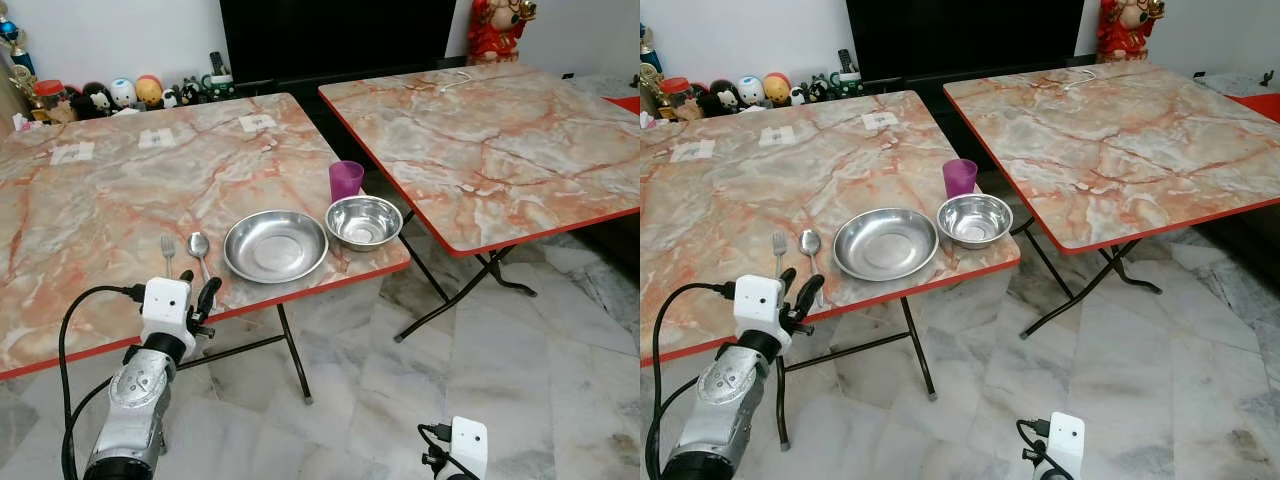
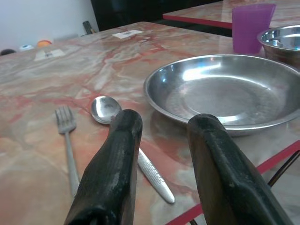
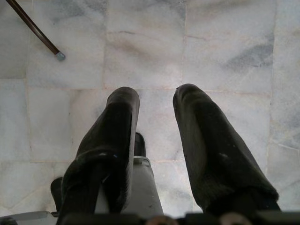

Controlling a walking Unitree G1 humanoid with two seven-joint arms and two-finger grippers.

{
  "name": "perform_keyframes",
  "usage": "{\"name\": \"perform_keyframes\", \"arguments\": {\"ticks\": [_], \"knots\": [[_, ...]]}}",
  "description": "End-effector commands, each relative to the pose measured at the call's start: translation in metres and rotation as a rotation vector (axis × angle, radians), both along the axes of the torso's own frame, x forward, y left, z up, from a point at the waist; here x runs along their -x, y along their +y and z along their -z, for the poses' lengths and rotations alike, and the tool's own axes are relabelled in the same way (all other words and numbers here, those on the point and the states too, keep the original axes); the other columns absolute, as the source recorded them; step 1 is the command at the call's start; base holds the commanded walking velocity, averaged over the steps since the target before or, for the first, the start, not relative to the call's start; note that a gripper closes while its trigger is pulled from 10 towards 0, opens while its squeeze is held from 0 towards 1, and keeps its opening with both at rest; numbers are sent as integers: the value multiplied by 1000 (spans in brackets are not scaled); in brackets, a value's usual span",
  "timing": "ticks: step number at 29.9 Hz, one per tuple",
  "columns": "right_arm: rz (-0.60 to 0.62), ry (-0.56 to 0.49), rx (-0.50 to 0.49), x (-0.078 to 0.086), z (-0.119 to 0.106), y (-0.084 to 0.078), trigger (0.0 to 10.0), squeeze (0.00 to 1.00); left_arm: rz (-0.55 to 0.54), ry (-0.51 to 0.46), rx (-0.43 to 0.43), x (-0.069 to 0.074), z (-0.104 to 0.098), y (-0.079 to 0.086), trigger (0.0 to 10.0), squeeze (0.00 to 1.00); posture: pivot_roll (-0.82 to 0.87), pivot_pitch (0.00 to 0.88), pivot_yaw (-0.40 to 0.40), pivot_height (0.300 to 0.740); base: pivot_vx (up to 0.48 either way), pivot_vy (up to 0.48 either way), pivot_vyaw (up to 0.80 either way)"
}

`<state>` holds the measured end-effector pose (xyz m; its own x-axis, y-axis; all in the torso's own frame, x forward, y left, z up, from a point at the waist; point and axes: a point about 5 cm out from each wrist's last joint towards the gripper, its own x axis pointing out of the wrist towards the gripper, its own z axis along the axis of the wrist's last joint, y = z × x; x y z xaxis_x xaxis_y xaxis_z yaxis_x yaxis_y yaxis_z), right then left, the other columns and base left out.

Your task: Setting the table

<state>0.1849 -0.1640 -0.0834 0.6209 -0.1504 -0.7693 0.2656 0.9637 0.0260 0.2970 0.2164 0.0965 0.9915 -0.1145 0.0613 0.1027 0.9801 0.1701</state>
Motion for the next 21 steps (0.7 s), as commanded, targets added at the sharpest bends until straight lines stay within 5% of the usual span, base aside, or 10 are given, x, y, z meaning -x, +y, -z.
{"name": "perform_keyframes", "arguments": {"ticks": [1,14,21], "knots": [[1,0,0,-2,-1,0,10000,0,15,-13,2,-2,-4,-5,10000,0,-42,0,-10,740,0,0,0],[-23,2,2,-3,-1,-1,10000,0,19,-14,13,-2,-5,-7,10000,0,-44,0,-15,740,0,0,0],[-26,2,-3,-4,-2,0,10000,0,24,-16,16,-4,-7,-8,10000,0,-44,0,-10,740,254,0,0]]}}
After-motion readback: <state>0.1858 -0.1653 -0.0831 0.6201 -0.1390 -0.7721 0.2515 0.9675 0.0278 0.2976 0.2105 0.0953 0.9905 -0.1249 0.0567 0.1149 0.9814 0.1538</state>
